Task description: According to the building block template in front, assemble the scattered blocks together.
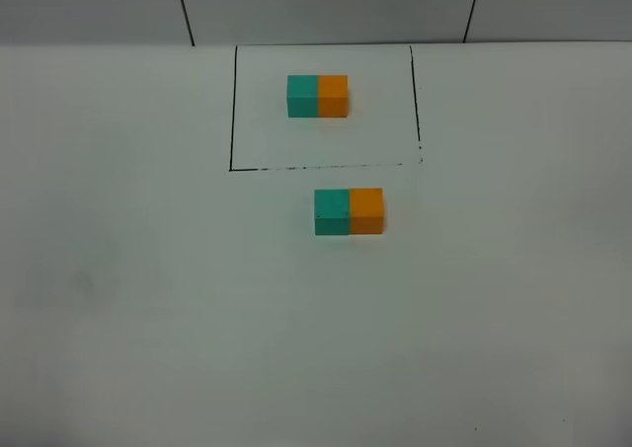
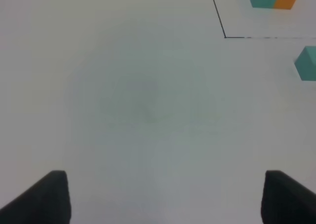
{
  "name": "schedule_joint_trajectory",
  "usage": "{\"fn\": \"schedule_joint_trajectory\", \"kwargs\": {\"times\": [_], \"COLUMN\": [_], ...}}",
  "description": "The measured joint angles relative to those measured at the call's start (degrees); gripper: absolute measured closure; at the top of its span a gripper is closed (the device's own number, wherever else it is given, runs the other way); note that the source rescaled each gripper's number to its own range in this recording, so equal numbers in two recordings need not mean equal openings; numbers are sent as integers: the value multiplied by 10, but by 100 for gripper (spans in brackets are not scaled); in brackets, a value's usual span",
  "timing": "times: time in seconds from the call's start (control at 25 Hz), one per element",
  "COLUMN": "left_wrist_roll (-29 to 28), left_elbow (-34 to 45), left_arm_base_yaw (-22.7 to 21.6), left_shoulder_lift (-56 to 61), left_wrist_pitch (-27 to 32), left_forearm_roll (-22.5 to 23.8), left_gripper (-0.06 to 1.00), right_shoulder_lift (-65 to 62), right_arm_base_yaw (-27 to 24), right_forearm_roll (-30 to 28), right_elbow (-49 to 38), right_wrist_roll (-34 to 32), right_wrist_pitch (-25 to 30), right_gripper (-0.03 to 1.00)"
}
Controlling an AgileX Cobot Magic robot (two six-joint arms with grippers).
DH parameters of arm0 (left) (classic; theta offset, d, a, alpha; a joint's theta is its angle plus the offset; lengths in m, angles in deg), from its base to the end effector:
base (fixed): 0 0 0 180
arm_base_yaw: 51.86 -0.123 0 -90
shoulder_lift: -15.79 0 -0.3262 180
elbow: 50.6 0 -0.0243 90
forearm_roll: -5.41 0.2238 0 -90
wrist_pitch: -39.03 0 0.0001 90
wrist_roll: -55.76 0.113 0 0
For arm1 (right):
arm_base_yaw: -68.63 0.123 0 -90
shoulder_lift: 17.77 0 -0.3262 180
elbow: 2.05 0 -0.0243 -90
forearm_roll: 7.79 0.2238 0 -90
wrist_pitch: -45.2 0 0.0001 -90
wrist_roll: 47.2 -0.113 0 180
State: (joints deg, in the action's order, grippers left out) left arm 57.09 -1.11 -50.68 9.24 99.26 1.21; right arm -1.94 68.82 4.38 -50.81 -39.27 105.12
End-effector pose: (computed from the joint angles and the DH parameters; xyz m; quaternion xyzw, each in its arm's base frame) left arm -0.0510 -0.0061 0.2555 0.0199 0.8485 -0.0359 0.5276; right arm -0.0301 0.0205 0.2678 -0.0580 0.8781 0.0744 0.4690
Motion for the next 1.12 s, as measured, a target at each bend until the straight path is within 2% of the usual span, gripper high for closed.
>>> {"fn": "schedule_joint_trajectory", "kwargs": {"times": [0.4,0.76,1.12], "left_wrist_roll": [0,0,0], "left_elbow": [0,0,0], "left_arm_base_yaw": [0,0,0], "left_shoulder_lift": [0,0,0], "left_wrist_pitch": [0,0,0], "left_forearm_roll": [0,0,0], "left_gripper": [28,28,28], "right_shoulder_lift": [-74,-93,-93], "right_arm_base_yaw": [18,18,18], "right_forearm_roll": [0,-24,-25], "right_elbow": [-9,-11,-11], "right_wrist_roll": [-12,-44,-47], "right_wrist_pitch": [8,8,8], "right_gripper": [20,22,22]}}
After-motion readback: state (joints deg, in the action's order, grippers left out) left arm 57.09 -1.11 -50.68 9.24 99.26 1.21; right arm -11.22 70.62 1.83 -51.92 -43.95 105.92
